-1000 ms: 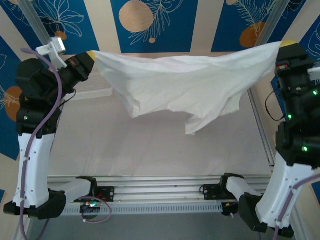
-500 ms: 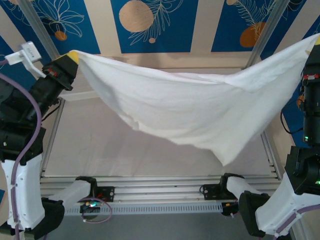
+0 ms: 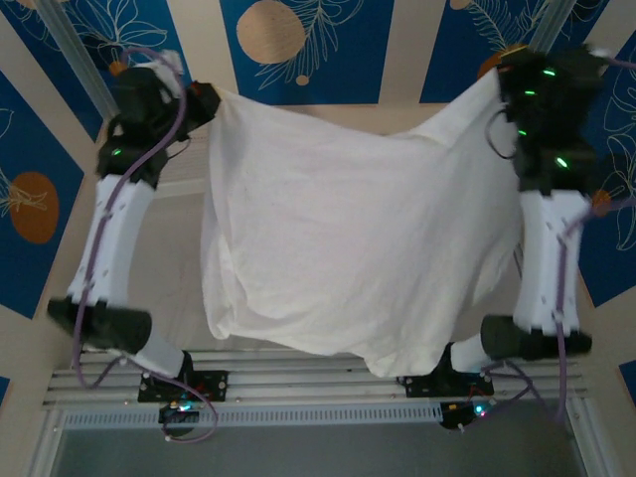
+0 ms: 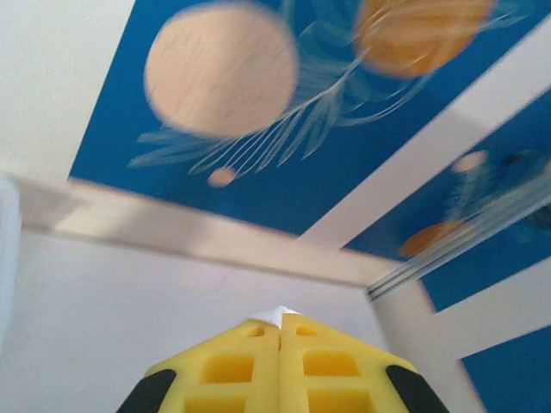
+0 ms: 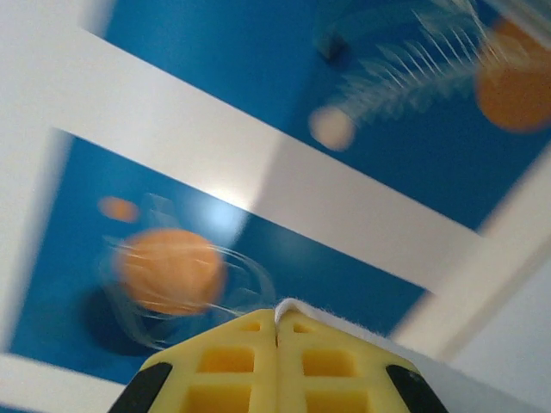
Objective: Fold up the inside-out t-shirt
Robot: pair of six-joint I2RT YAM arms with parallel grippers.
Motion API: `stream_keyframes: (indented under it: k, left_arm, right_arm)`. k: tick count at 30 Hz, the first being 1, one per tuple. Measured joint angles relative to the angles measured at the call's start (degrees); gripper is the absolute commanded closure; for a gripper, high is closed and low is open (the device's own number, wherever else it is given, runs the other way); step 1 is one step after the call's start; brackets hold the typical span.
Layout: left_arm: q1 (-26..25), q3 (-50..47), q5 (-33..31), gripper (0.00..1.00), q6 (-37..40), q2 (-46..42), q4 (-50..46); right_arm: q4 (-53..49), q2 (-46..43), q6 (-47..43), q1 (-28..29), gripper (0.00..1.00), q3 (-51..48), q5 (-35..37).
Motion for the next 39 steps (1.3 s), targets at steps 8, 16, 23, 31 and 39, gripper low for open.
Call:
stream_keyframes:
  k: [8, 16, 23, 31, 39]
  left_arm:
    - [0.0, 24.5, -0.6, 0.37, 0.7, 36.3, -1.1]
    - [-0.5, 25.6, 0.1, 0.30, 2.4, 38.5, -4.3]
    - [-6.6, -6.8, -0.3, 0.40, 3.1, 10.1, 1.2]
    - [-15.9, -33.5, -1.3, 1.00, 2.6, 3.8, 9.4]
    - [-15.8, -40.2, -6.2, 1.00, 0.7, 10.7, 9.1]
  right_arm:
    - [-2.0, 39.3, -1.7, 3.3, 0.10, 25.0, -1.0]
    - [-6.8, 55.3, -5.0, 0.0, 0.01, 37.8, -12.8]
    - [-5.6, 22.8, -13.4, -1.5, 0.01, -4.5, -13.9]
    - [5.4, -8.2, -9.3, -1.6, 0.87, -49.6, -15.3]
    - [7.9, 3.8, -4.2, -0.9, 1.00, -63.6, -13.8]
